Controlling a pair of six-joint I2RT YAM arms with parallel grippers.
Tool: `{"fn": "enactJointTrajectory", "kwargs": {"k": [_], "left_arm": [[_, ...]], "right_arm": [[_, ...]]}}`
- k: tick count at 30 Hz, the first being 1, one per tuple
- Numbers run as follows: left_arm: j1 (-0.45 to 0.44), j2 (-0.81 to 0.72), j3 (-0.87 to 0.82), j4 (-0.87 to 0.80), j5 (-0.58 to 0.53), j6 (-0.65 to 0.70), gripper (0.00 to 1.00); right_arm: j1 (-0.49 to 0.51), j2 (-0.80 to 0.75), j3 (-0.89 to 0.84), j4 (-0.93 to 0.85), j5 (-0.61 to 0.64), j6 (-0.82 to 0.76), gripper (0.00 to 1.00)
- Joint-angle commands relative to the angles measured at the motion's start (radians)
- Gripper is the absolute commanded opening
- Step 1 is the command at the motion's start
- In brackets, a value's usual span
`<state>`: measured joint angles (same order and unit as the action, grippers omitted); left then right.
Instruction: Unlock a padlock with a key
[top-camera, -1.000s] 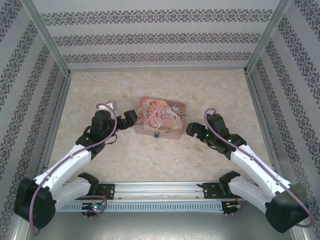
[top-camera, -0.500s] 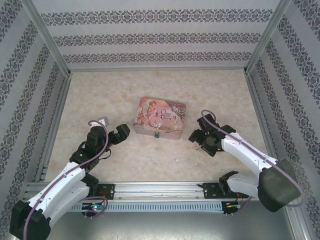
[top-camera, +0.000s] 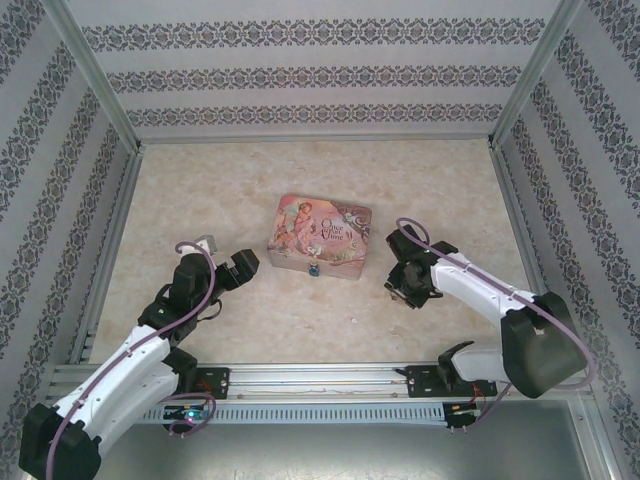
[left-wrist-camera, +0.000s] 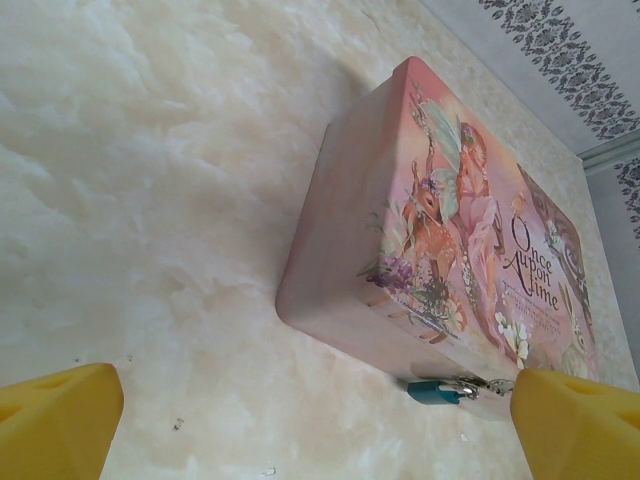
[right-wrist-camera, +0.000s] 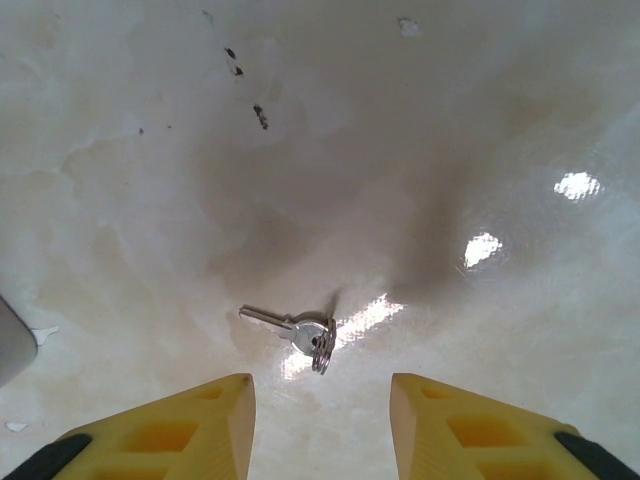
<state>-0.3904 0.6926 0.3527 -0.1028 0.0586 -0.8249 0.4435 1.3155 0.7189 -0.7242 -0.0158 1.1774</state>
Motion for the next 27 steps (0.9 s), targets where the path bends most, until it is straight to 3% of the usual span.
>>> {"fn": "enactJointTrajectory", "kwargs": {"k": [1, 22, 27], "left_arm": [[0.008, -0.015, -0.017, -0.032, 0.001, -0.022, 0.99], [0.009, -0.063, 0.003, -0.095, -0.019, -0.013, 0.99], [0.008, -0.083, 0.009, -0.112, -0.022, -0.008, 0.99]], "right_arm": [[0.012, 0.027, 0.008, 0.001, 0.001, 0.019, 0.39], [0.014, 0.121, -0.066, 0.121, -0.038, 0.056, 0.17], [0.014, 0.106, -0.087, 0.139, -0.046, 0.061, 0.05]]}}
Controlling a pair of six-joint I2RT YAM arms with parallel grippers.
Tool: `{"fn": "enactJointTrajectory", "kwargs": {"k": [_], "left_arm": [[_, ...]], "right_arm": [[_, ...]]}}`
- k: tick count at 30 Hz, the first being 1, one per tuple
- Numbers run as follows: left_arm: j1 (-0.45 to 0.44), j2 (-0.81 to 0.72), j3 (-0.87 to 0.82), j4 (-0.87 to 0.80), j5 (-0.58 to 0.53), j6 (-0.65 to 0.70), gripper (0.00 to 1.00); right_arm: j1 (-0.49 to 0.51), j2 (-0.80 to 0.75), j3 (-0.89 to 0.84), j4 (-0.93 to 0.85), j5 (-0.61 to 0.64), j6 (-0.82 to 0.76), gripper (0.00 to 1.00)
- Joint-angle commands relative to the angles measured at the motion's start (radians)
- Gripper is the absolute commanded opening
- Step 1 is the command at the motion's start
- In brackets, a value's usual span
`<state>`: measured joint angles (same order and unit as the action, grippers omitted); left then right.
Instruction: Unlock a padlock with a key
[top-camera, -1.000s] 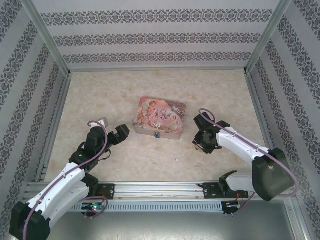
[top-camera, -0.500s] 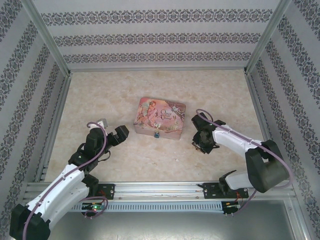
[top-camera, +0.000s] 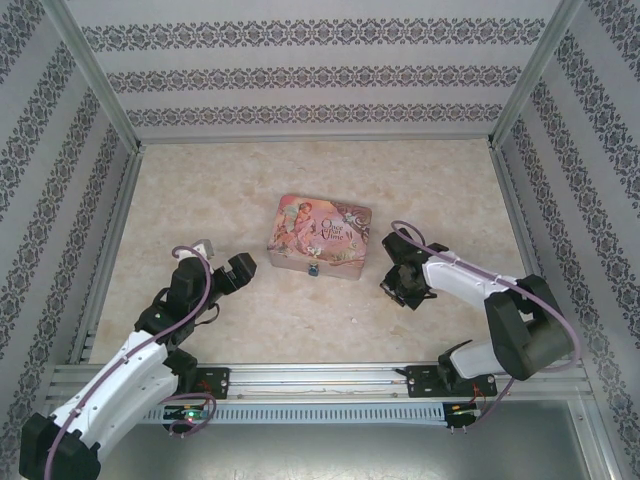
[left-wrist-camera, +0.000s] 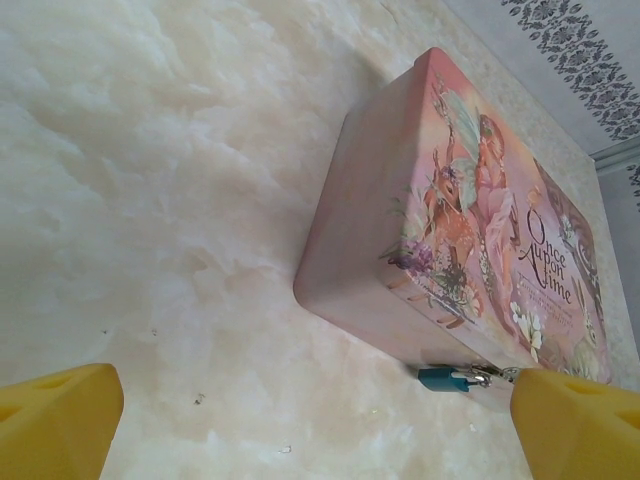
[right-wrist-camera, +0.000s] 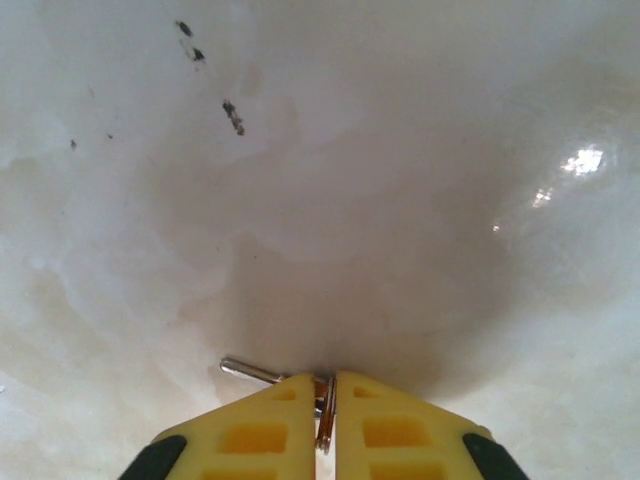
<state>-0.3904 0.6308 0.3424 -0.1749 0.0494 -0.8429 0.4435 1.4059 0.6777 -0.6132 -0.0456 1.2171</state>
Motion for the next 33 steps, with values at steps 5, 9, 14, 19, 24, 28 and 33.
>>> {"fn": "enactJointTrajectory", "kwargs": {"k": [5, 9, 14, 19, 24, 28, 33], "left_arm": [[0.007, -0.052, 0.044, -0.056, -0.008, 0.011, 0.99], [0.01, -0.055, 0.086, -0.044, 0.033, 0.027, 0.99], [0.008, -0.022, 0.146, 0.016, 0.137, 0.042, 1.0], [0.007, 0.077, 0.223, 0.099, 0.299, 0.035, 0.94], [-0.021, 0.195, 0.295, 0.21, 0.424, 0.011, 0.81], [-0.08, 0.286, 0.354, 0.237, 0.428, 0.033, 0.73], [-0.146, 0.402, 0.415, 0.289, 0.441, 0.047, 0.66]], "right_arm": [[0.008, -0.057, -0.079, 0.095, -0.036, 0.044, 0.0], [0.006, -0.151, -0.11, 0.197, -0.057, 0.049, 0.0], [0.007, -0.27, -0.108, 0.28, -0.064, 0.024, 0.0], [0.009, -0.393, -0.148, 0.447, -0.083, 0.045, 0.0], [0.021, -0.463, -0.216, 0.719, -0.118, 0.111, 0.0], [0.038, -0.454, -0.214, 0.851, -0.164, 0.089, 0.0], [0.093, -0.42, -0.207, 0.978, -0.189, 0.078, 0.0]]}}
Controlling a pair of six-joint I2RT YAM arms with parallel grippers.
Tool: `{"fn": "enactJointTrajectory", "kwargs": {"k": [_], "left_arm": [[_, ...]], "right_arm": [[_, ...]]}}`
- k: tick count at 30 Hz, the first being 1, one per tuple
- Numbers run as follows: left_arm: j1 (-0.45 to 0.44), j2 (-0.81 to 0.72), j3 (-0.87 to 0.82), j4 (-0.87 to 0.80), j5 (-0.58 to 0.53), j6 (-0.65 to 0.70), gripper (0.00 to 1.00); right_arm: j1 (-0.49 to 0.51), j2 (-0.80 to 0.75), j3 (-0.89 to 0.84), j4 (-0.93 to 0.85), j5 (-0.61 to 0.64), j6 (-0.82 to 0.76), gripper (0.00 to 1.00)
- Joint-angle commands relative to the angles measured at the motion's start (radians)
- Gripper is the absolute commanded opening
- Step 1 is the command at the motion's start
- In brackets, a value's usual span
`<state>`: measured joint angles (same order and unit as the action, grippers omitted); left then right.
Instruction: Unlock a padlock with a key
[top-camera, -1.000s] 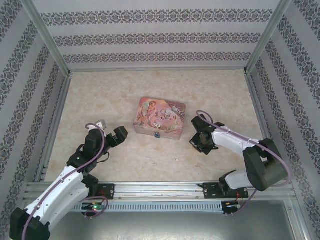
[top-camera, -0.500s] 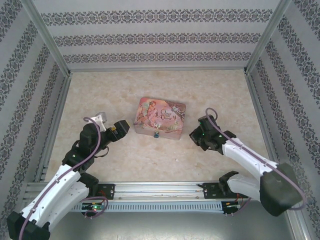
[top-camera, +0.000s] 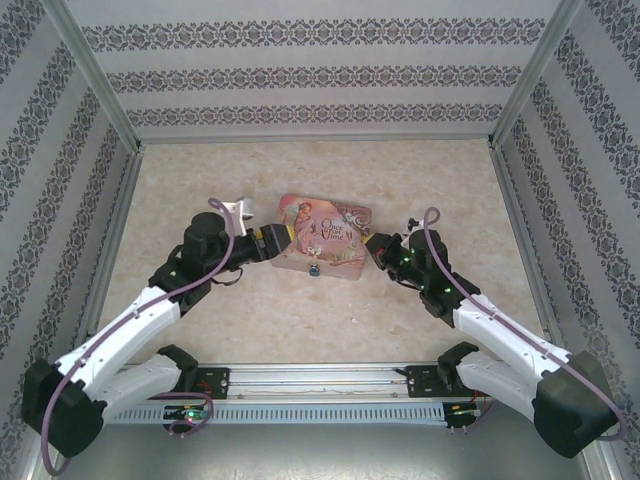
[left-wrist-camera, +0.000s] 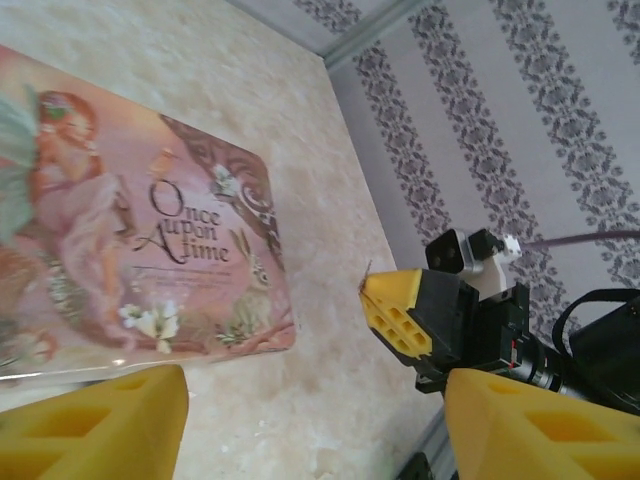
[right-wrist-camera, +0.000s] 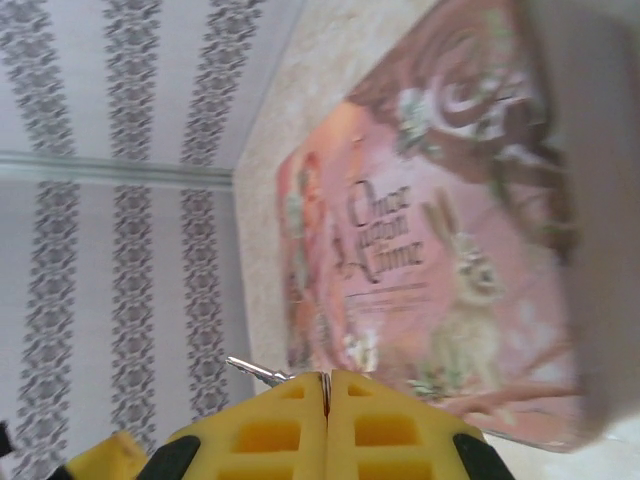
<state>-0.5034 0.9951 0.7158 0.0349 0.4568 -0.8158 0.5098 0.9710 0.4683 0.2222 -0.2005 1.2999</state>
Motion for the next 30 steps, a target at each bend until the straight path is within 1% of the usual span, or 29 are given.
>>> {"fn": "enactJointTrajectory", "kwargs": {"k": [1, 4, 12, 19, 27, 30], "left_arm": [[-0.042, 0.056, 0.051, 0.082, 0.029, 0.026, 0.66], [-0.069, 0.113, 0.089, 0.092, 0.018, 0.046, 0.63], [-0.105, 0.245, 0.165, 0.116, 0.046, 0.072, 0.56], [-0.122, 0.318, 0.203, 0.143, 0.068, 0.07, 0.52], [-0.14, 0.365, 0.211, 0.17, 0.068, 0.058, 0.48], [-0.143, 0.373, 0.211, 0.178, 0.067, 0.052, 0.43]], "right_arm": [[0.037, 0.021, 0.006, 0.159, -0.034, -0.005, 0.0], [0.072, 0.041, 0.015, 0.192, -0.033, -0.011, 0.0], [0.14, 0.075, 0.027, 0.25, -0.015, -0.017, 0.0], [0.157, 0.069, 0.033, 0.253, -0.017, -0.024, 0.0], [0.169, 0.112, 0.064, 0.264, -0.039, -0.017, 0.0], [0.176, 0.13, 0.076, 0.269, -0.043, -0.017, 0.0]]}}
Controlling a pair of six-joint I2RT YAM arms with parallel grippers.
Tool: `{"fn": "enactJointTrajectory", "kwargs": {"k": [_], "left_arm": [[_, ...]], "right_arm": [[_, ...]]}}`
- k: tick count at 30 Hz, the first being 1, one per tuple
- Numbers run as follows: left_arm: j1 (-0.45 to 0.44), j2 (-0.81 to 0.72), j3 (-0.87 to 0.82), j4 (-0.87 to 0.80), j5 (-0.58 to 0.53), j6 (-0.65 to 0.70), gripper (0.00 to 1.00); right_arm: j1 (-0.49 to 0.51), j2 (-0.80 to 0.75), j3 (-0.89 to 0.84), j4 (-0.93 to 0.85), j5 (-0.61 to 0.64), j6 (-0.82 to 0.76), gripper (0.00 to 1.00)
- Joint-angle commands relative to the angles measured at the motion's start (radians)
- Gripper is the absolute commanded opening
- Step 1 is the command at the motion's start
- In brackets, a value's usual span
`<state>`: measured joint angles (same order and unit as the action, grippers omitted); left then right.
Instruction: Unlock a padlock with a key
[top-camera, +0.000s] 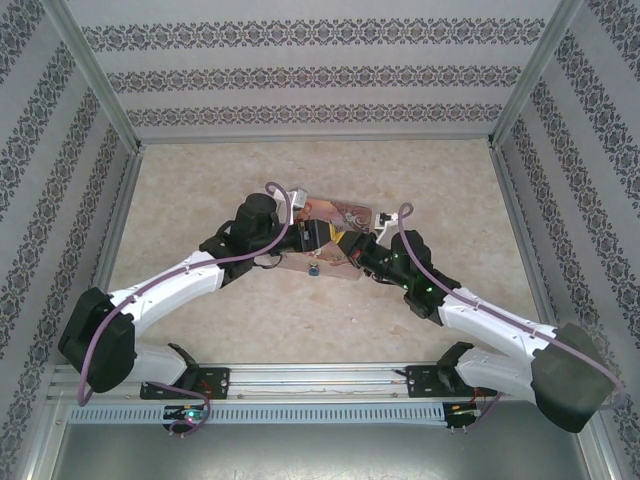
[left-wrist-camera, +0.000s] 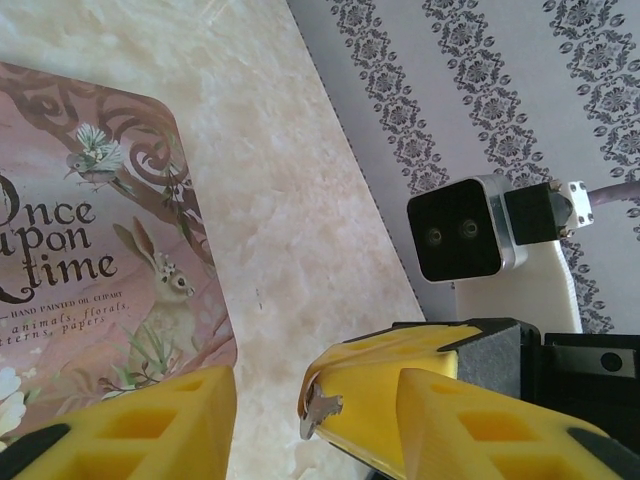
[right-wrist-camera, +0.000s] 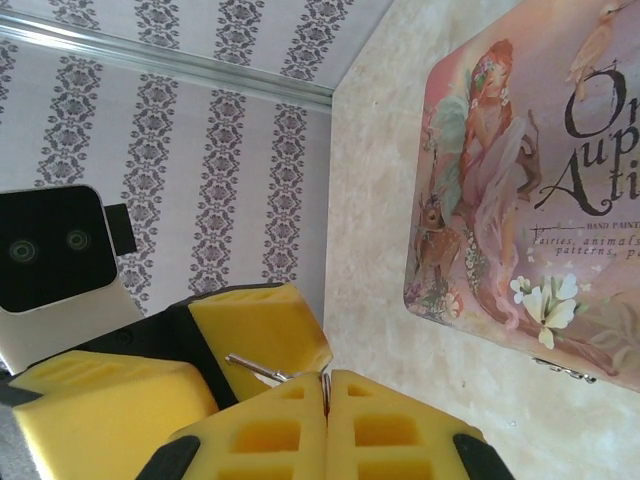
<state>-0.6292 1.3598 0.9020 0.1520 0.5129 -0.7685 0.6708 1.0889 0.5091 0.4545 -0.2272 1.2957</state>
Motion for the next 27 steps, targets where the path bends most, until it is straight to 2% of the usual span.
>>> {"fn": "enactJointTrajectory", "kwargs": {"k": [1, 11, 19, 25, 27], "left_arm": [[-0.018, 0.01, 0.026, 0.062, 0.011, 0.002, 0.4], [-0.018, -0.017, 0.012, 0.049, -0.028, 0.009, 0.22], [-0.017, -0.051, 0.005, 0.025, -0.057, 0.028, 0.02], [0.0, -0.15, -0.032, 0.029, -0.091, 0.054, 0.0], [0.014, -0.181, -0.033, 0.012, -0.068, 0.066, 0.0]], "right_arm": [[0.016, 0.018, 0.039, 0.036, -0.02, -0.014, 0.0], [0.024, 0.028, 0.038, 0.038, -0.02, -0.012, 0.0], [0.022, 0.013, 0.03, 0.023, -0.02, -0.02, 0.0], [-0.007, -0.041, 0.007, -0.033, -0.04, -0.08, 0.19], [-0.032, -0.069, -0.012, -0.036, -0.056, -0.106, 0.21]]}}
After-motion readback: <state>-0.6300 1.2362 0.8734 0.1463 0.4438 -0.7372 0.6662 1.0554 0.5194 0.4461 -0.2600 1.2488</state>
